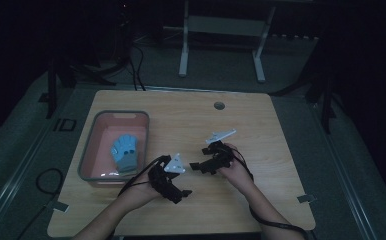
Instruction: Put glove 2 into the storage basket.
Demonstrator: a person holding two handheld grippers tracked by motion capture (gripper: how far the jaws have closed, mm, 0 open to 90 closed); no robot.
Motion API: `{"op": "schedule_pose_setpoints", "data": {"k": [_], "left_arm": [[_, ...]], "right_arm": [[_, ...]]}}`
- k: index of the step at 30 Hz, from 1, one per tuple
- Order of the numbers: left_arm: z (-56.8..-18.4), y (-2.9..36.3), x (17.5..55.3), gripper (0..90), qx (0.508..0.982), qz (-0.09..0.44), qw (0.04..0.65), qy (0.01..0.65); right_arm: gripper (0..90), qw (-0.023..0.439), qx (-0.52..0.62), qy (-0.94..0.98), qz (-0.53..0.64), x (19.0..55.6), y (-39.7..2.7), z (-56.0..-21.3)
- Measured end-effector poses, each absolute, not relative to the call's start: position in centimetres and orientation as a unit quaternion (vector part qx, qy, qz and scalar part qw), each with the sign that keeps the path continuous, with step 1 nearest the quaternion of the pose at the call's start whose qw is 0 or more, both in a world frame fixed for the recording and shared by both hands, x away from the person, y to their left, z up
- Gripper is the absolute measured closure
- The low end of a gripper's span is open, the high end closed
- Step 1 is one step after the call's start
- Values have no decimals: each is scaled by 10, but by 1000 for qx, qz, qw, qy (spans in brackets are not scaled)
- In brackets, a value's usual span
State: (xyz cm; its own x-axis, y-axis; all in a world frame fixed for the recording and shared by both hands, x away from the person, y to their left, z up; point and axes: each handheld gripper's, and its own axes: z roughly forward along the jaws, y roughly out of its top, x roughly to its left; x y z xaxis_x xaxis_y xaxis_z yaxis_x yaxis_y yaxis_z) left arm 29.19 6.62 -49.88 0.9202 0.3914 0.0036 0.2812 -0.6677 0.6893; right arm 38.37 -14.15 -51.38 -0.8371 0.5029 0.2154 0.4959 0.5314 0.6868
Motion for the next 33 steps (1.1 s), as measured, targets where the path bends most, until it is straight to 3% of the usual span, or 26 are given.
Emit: {"op": "schedule_pose_setpoints", "data": {"k": [17,33], "left_arm": [[-527,39,287,72,916,59,365,155],[-536,35,284,72,908,70,384,153]], "right_arm": [[136,3,286,880,379,365,-185,-547],[137,15,293,866,405,348,-218,-557]]}}
